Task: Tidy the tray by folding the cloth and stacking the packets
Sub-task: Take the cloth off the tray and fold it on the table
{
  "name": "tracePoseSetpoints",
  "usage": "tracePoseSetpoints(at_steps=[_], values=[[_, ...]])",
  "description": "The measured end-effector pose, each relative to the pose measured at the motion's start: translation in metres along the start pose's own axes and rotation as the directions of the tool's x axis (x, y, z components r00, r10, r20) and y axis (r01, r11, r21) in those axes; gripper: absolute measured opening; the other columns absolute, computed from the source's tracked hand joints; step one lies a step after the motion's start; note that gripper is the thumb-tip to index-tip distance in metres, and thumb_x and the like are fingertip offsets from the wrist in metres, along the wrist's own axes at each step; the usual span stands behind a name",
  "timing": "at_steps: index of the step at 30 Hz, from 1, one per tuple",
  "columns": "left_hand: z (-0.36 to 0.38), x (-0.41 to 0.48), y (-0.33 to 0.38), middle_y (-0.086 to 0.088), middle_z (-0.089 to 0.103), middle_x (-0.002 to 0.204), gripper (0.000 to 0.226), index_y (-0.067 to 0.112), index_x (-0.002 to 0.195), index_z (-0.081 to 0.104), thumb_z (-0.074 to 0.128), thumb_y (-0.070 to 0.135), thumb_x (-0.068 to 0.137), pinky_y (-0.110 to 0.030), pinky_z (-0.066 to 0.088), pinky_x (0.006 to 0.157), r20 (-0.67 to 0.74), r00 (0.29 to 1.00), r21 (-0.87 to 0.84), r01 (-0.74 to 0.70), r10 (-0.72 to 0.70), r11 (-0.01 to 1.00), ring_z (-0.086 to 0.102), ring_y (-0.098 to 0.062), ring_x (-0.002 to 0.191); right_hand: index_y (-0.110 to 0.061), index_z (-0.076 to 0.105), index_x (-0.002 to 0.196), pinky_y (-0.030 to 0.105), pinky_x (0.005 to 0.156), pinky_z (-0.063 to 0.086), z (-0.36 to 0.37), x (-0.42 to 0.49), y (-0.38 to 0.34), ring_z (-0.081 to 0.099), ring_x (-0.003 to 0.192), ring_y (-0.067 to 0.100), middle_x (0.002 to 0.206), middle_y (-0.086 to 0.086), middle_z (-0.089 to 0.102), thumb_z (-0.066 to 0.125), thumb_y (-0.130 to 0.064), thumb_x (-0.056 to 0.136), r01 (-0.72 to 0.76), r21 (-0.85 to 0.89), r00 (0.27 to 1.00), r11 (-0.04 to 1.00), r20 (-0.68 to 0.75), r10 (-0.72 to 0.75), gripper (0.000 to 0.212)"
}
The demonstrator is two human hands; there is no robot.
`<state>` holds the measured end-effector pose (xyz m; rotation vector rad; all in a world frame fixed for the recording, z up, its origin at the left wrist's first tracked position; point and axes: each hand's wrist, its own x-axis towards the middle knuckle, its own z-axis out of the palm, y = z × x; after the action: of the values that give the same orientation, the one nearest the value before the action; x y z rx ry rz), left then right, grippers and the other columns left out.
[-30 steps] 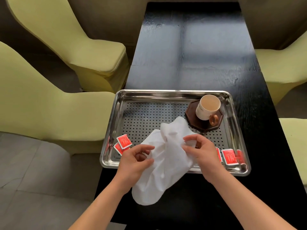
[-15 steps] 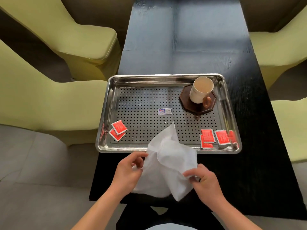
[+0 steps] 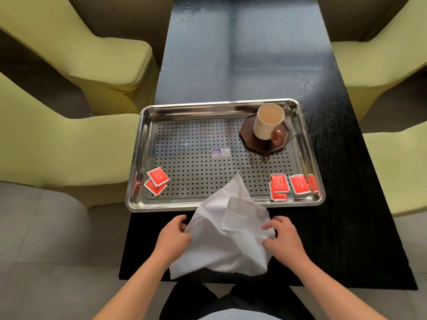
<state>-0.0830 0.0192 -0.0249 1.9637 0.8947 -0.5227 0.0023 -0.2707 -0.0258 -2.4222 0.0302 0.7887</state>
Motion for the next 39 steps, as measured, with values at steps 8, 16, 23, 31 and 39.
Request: tracePoseSetpoints(at_steps=[8,16,23,31,39], values=[[-0.024,0.017,0.026,-0.032,0.045,0.140,0.048,-0.005,0.145,0.033,0.046,0.006,0.100,-0.052,0.046,0.104,0.128,0.902,-0.965,0.209,-0.413,0.157,0.051,-0.048,0.127,-0.001,0.047,0.139,0.046,0.094,0.056,-0.023,0.025,-0.009,0.069,0.102,0.032,0.120,0.018,0.066,0.060,-0.007,0.097,-0.203,0.921,0.829,0.334,-0.020,0.559,0.044],[-0.020,0.029,0.037,-0.027,0.031,0.156,0.052,-0.007,0.149,0.025,0.043,0.015,0.106,-0.053,0.039,0.111,0.196,0.863,-0.968,0.246,-0.465,0.050,0.040,-0.046,0.138,-0.002,0.063,0.099,0.039,0.074,0.057,-0.032,0.047,-0.022,0.069,0.090,0.033,0.105,0.021,0.068,0.058,0.003,0.096,-0.225,0.968,0.804,0.108,0.122,0.583,0.008],[-0.016,0.042,0.033,-0.030,0.044,0.145,0.038,-0.013,0.139,0.038,0.043,0.001,0.103,-0.051,0.047,0.101,0.174,0.850,-0.955,0.268,-0.497,0.124,0.049,-0.046,0.130,0.005,0.060,0.117,0.033,0.054,0.063,-0.036,0.051,-0.026,0.071,0.086,0.032,0.107,0.023,0.068,0.056,0.008,0.095,-0.230,0.973,0.789,0.020,0.174,0.589,0.022],[-0.027,0.058,0.047,-0.032,0.050,0.136,0.032,-0.013,0.132,0.044,0.044,-0.005,0.101,-0.047,0.052,0.090,0.131,0.869,-0.950,0.248,-0.477,0.191,0.055,-0.047,0.123,0.000,0.061,0.112,0.035,0.066,0.058,-0.038,0.063,-0.036,0.072,0.082,0.032,0.102,0.019,0.069,0.057,0.009,0.094,-0.202,0.979,0.797,-0.001,0.165,0.581,0.020],[-0.038,0.087,0.073,-0.031,0.056,0.126,0.028,-0.012,0.128,0.048,0.042,-0.005,0.102,-0.045,0.054,0.085,0.122,0.884,-0.936,0.254,-0.452,0.244,0.060,-0.046,0.115,-0.001,0.062,0.109,0.035,0.068,0.059,-0.050,0.087,-0.049,0.073,0.087,0.033,0.104,0.020,0.069,0.059,0.008,0.093,-0.173,0.985,0.807,-0.002,0.143,0.573,0.019]])
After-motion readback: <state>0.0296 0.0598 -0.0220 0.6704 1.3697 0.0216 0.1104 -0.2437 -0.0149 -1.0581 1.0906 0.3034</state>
